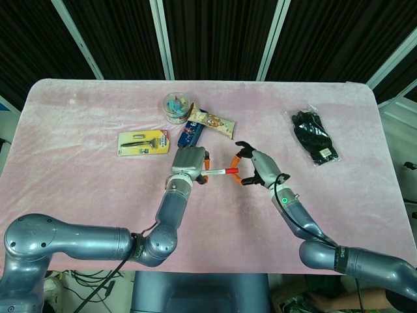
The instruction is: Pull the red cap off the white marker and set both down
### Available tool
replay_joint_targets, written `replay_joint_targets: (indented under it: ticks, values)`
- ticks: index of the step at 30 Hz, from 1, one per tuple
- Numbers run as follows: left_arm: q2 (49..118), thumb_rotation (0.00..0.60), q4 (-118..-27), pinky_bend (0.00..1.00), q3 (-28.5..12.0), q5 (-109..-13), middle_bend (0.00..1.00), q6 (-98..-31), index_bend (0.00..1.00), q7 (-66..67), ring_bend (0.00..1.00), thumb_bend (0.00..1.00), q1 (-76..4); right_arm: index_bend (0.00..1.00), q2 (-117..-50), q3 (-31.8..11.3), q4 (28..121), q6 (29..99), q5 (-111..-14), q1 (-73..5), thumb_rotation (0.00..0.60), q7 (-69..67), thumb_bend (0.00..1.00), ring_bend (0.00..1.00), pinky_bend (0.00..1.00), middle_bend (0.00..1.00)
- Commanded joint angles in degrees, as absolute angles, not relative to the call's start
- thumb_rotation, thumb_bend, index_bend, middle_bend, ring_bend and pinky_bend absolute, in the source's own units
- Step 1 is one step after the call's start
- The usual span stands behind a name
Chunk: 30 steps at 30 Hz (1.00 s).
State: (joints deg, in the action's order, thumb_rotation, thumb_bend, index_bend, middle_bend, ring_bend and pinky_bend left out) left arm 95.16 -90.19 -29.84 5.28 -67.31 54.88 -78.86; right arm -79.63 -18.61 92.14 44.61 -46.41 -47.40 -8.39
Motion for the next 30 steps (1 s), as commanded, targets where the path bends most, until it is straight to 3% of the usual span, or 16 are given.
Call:
replay_joint_targets:
  ticks: [1,15,30]
  values:
    - [95.2,0.600,-90.1,0.17,-29.8,5.3,0.36,-67.3,0.69,54.9,0.20,0.54,-78.9,0.63,-79.6,-18.7,92.3,44.7,-46.4,-47.3,0.600,-8.4,0.33,0.17,0.16,0.12]
    - [95.5,0.600,-89.3,0.17,-29.6,5.1,0.36,-67.4,0.69,54.8,0.20,0.54,-78.9,0.82,-78.9,-18.8,92.9,44.9,-45.4,-46.9,0.600,-8.0,0.41,0.19,0.16,0.13]
    - [95.5,0.600,-88.9,0.17,-29.6,4.9,0.36,-67.6,0.69,54.8,0.20,0.54,-78.7,0.90,-77.5,-18.7,93.4,45.9,-45.3,-45.4,0.600,-8.5,0.44,0.21,0.18,0.11]
